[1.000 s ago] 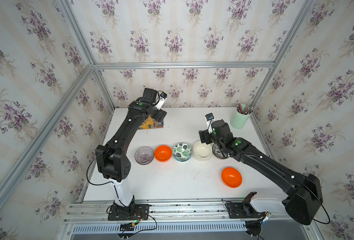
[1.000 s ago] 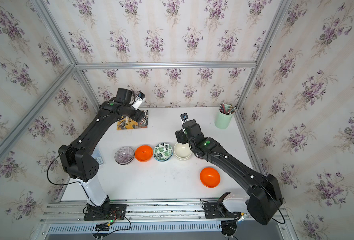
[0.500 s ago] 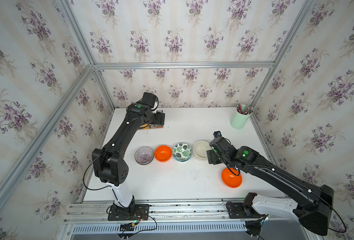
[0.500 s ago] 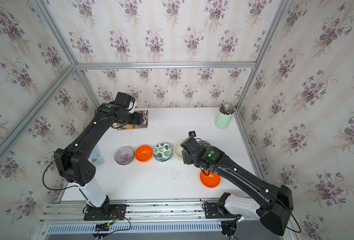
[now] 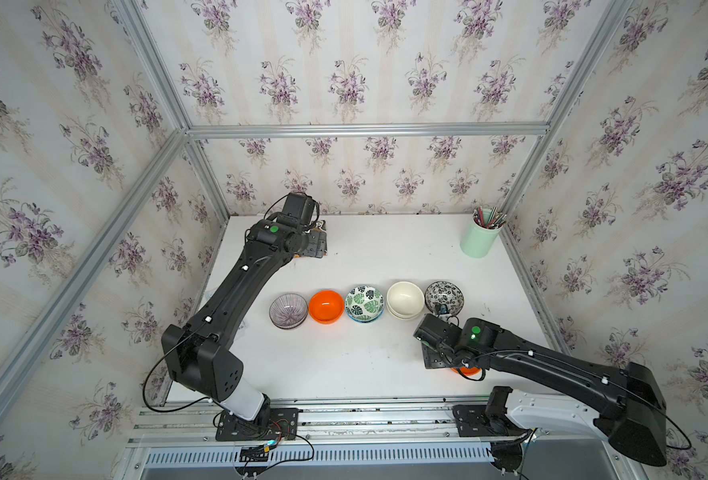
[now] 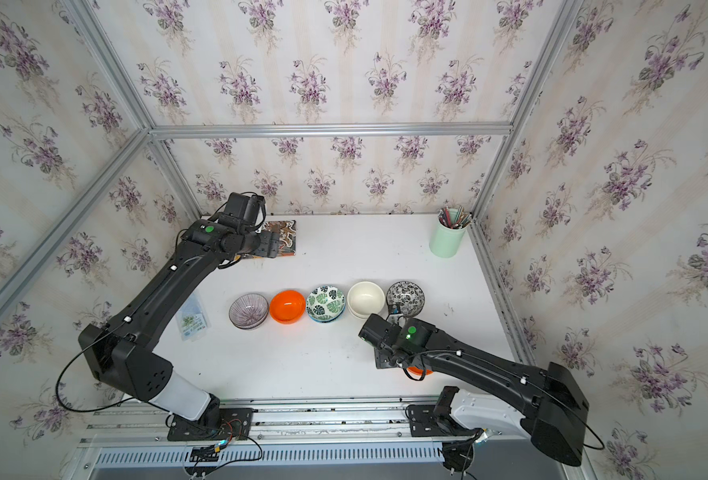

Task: Stack the bowls
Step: Pick up the bowl from the center of the board.

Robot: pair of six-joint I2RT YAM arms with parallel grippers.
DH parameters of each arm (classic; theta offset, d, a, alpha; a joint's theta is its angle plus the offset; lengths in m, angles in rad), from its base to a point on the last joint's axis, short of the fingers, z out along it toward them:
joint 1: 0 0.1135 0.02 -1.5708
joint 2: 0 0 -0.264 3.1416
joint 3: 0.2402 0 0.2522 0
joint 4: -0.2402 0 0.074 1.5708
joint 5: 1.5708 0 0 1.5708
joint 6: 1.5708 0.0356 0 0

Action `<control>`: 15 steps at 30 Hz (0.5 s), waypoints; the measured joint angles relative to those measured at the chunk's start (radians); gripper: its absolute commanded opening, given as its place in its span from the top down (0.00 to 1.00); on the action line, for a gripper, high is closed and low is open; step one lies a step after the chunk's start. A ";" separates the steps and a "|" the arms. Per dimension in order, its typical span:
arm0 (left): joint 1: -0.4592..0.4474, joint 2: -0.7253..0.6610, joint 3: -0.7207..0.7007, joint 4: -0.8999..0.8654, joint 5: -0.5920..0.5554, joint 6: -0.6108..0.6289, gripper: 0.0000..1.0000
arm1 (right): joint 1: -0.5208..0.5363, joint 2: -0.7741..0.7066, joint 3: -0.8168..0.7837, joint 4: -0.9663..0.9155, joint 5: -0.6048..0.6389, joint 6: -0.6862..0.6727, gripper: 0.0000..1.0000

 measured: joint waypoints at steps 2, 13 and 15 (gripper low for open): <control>0.001 0.000 -0.003 0.003 -0.014 0.003 0.12 | 0.002 0.003 -0.027 0.024 0.003 0.021 0.27; 0.002 0.008 -0.031 0.004 0.029 -0.016 0.18 | 0.005 0.049 -0.129 0.165 0.023 0.058 0.71; 0.002 0.009 -0.031 0.004 0.037 -0.020 0.18 | 0.005 0.064 -0.130 0.180 0.027 0.051 0.77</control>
